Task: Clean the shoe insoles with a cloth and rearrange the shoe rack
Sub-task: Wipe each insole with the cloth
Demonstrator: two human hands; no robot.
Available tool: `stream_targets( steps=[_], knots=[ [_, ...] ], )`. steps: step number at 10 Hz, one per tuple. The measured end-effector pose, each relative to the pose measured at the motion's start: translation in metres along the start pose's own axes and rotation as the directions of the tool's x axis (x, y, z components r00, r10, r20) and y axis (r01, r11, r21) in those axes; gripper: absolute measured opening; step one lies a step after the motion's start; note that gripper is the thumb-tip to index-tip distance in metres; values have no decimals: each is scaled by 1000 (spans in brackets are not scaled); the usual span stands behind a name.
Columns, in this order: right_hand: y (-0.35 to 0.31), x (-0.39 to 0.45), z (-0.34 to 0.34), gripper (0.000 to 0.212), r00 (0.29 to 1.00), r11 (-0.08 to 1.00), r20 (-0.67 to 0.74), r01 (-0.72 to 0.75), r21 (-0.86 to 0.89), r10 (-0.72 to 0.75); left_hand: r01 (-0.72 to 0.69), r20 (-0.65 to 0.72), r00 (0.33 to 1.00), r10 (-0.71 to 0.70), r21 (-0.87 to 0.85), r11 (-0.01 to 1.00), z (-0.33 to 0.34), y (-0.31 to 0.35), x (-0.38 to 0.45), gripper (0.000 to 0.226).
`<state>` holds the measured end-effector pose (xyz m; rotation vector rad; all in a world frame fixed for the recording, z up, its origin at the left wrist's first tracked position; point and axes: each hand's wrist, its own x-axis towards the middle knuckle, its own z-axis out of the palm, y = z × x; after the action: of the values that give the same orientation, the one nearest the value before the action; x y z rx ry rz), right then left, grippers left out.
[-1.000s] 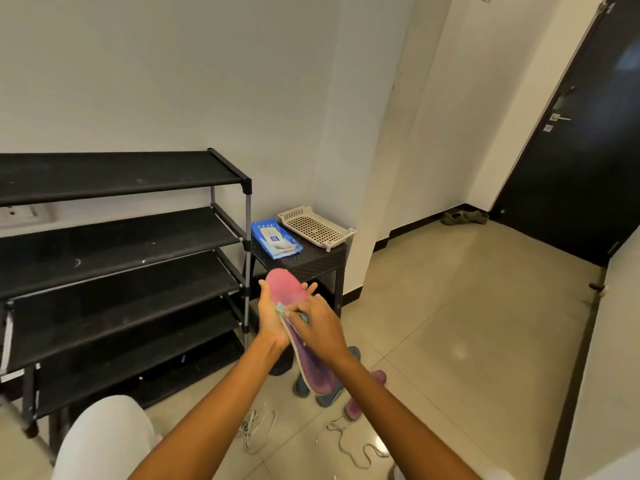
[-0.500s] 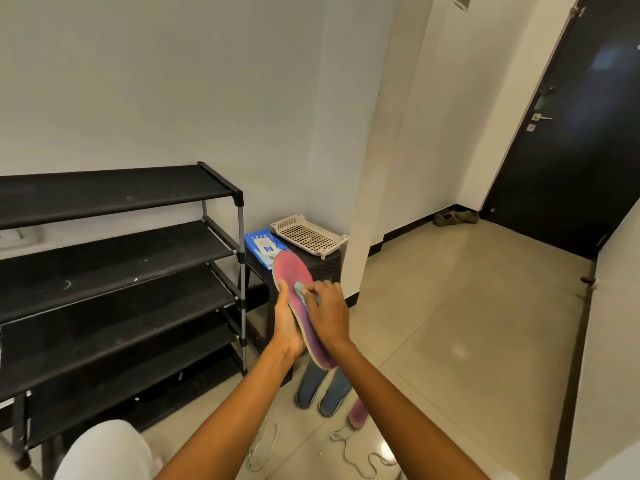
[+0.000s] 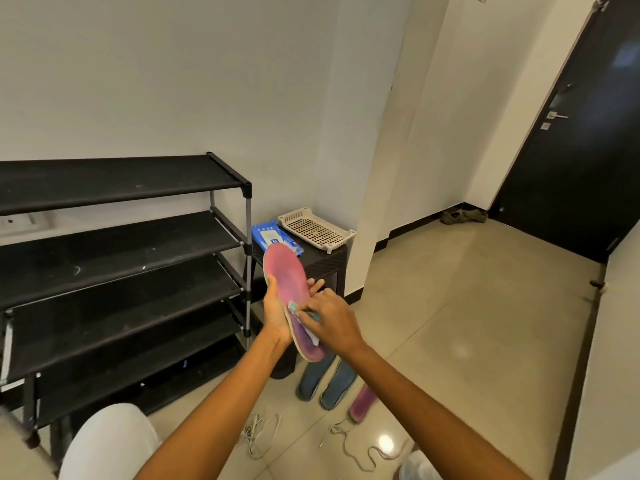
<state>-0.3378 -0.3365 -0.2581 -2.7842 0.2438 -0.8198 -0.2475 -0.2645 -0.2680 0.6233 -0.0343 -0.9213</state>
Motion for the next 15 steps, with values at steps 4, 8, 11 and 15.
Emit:
stream_targets(
  steps=[4, 8, 11, 15],
  knots=[
    [2, 11, -7, 28, 999, 998, 0, -50, -39, 50, -28, -31, 999, 29, 34, 999, 7, -6, -8, 70],
    [9, 37, -24, 32, 965, 971, -112, -233, 61, 239, -38, -18, 999, 48, 357, 933, 7, -11, -10, 50],
    [-11, 5, -3, 24, 997, 981, 55, -68, 182, 59, -16, 52, 999, 13, 50, 999, 5, 20, 10, 87],
    [-7, 28, -5, 24, 922, 914, -20, -380, 140, 387, 16, 17, 1000, -19, 172, 985, 23, -17, 11, 62]
  ],
)
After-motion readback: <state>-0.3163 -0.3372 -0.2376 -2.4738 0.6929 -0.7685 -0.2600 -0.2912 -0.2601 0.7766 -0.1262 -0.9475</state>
